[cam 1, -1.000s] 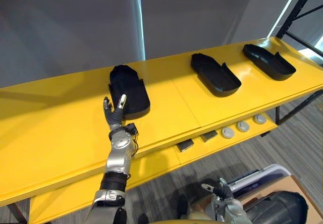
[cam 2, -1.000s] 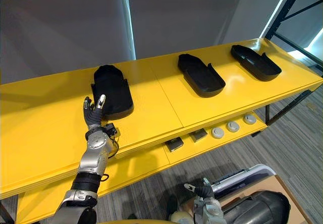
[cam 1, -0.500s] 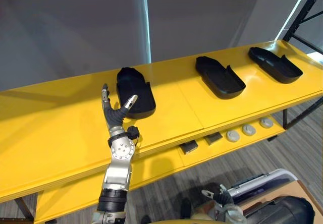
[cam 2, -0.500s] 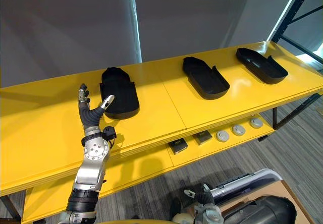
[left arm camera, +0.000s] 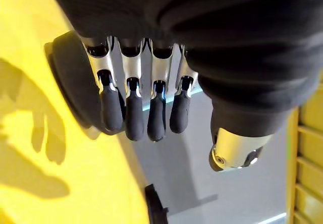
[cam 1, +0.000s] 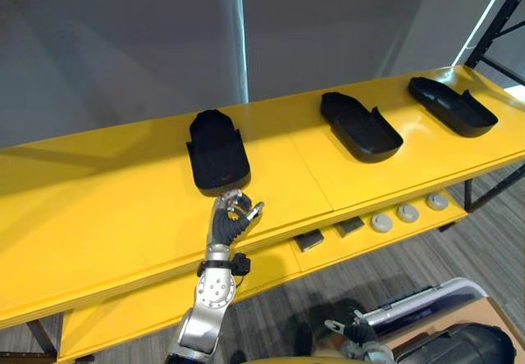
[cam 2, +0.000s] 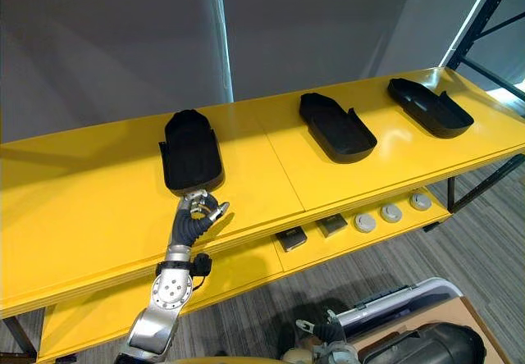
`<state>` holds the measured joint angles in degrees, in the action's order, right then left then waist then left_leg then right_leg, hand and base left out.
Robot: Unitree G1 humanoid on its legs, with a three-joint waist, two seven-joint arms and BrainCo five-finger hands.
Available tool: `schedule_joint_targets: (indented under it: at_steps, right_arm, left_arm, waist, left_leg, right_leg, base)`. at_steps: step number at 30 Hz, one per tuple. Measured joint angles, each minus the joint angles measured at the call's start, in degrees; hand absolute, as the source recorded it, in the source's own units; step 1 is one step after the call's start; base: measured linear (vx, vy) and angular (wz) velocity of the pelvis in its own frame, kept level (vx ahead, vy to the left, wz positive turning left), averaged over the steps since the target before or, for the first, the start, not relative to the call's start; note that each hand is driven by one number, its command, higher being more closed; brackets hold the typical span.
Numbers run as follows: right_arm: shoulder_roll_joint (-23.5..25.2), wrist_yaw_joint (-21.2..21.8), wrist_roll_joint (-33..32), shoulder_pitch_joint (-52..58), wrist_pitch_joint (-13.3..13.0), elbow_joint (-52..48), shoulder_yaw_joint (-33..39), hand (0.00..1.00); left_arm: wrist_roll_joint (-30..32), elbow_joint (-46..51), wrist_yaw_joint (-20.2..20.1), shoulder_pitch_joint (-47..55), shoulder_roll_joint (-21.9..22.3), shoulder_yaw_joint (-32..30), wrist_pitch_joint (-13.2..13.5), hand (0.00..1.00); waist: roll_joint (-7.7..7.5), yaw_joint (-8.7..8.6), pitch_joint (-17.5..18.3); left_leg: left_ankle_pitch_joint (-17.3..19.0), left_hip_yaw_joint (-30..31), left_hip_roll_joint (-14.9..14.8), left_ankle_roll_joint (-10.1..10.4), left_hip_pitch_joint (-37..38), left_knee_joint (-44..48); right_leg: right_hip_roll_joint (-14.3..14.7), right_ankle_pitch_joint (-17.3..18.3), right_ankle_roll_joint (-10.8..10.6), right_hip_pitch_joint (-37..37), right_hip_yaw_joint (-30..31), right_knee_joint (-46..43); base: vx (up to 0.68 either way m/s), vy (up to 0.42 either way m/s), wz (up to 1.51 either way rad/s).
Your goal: Walk over and take plastic housings, then place them on the shelf
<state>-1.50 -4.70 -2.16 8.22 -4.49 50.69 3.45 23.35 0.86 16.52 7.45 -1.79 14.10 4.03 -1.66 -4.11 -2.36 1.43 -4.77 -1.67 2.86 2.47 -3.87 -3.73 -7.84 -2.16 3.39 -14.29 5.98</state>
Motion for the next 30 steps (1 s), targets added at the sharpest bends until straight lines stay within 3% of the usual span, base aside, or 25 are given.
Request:
schedule_joint_targets:
  at_steps: [19, 30]
  right_arm:
    - [-0.01, 0.00, 0.57, -1.77, 0.10, -0.40, 0.06, 0.00]
    - [0.00, 0.04, 0.78, -2.36, 0.48, -0.40, 0.12, 0.00]
  left_arm:
    - [2.26, -12.83, 1.32, -13.61, -1.86, -1.32, -3.49, 1.00]
    - [2.58, -15.14, 2.45, -15.91, -1.81, -2.59, -3.69, 1.00]
  waist:
    - [0.01, -1.46, -0.01]
    - [0.00, -1.60, -0.02]
  left_leg:
    - [0.38, -0.46, 0.05, -0.32, 0.16, 0.02]
    - [0.50, -0.55, 0.04, -0.35, 0.03, 0.00]
  right_leg:
    - [0.06, -0.05, 0.20, 0.55, 0.38, 0.05]
    - [0.06, 0.04, 0.09, 0.74, 0.43, 0.06]
  base:
    - [0.00, 0.004, -0.01]
    - [0.00, 0.000, 0.00]
